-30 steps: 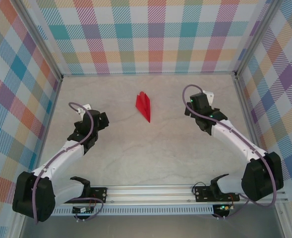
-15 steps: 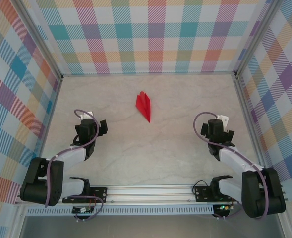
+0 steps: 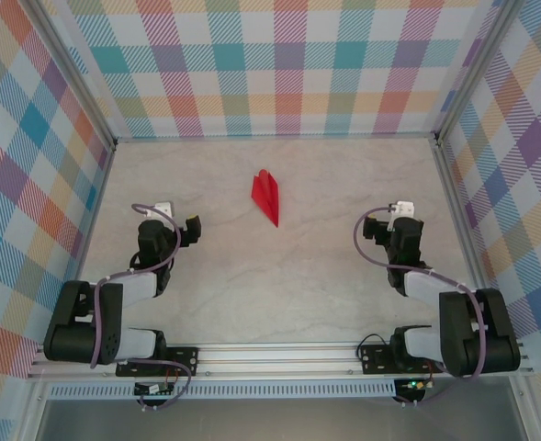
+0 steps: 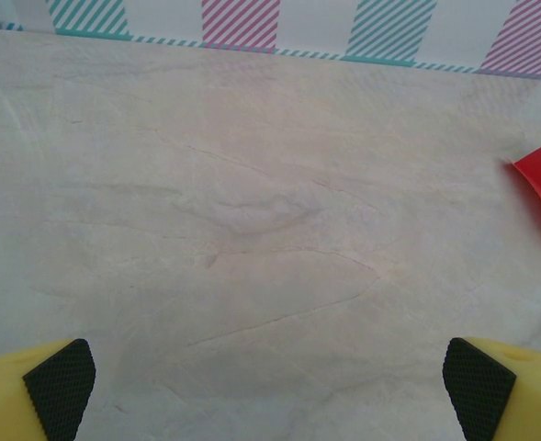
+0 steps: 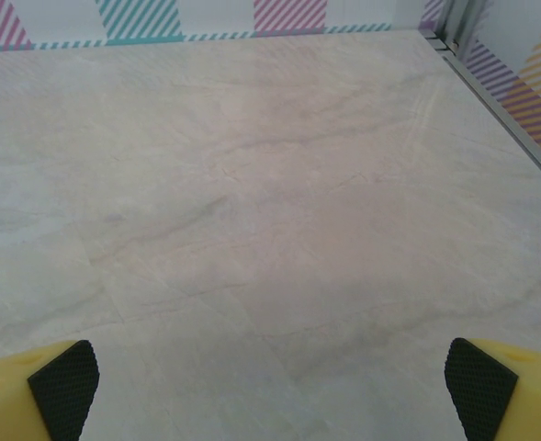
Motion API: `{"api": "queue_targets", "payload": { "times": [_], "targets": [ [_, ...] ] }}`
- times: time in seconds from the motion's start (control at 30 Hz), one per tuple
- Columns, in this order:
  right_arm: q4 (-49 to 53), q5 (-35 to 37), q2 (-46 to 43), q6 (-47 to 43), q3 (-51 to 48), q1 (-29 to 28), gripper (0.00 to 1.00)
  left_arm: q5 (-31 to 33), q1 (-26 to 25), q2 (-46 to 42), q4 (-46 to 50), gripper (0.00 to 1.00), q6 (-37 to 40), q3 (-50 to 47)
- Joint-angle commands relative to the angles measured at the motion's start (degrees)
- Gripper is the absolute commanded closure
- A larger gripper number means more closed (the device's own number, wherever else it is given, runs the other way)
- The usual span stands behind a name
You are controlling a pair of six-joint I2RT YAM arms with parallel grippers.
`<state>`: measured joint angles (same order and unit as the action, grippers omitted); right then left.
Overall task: Fold a paper plane with a square sheet of paper (pick it up from the middle)
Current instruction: Reset both arms
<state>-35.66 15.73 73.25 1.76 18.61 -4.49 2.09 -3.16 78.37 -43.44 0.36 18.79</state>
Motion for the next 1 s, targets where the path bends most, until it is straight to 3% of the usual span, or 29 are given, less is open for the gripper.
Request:
{"api": "queue_targets", "payload": {
  "times": [0.0,0.2,0.4,0.67,0.77,0.97],
  "targets": [
    [-6.7,-6.0,2.4,-1.1,1.1,1.5,0.00,-3.1,1.4,5.2,-7.3,0.00,0.8,0.1],
    [-11.9,-10.2,8.1,-0.4,1.5,2.7,0.00,-2.5,1.4,11.2,-8.7,0.00,0.3,2.3],
    [-14.9,-11.1,14.1,-0.7,2.8,2.7,0.00,-0.4,1.6,11.2,-7.0,0.00,-0.4,3.0],
    [-11.8,-11.2,14.3,-0.5,4.6,2.7,0.00,2.2,0.4,11.4,-4.4,0.00,0.2,4.6],
    [-11.8,-11.2,14.2,-0.5,4.6,2.7,0.00,-0.8,0.2,11.4,-2.5,0.00,1.5,5.5],
    [-11.8,-11.2,14.3,-0.5,4.6,2.8,0.00,-0.6,0.1,11.5,-2.3,0.00,1.5,5.8]
  ]
}}
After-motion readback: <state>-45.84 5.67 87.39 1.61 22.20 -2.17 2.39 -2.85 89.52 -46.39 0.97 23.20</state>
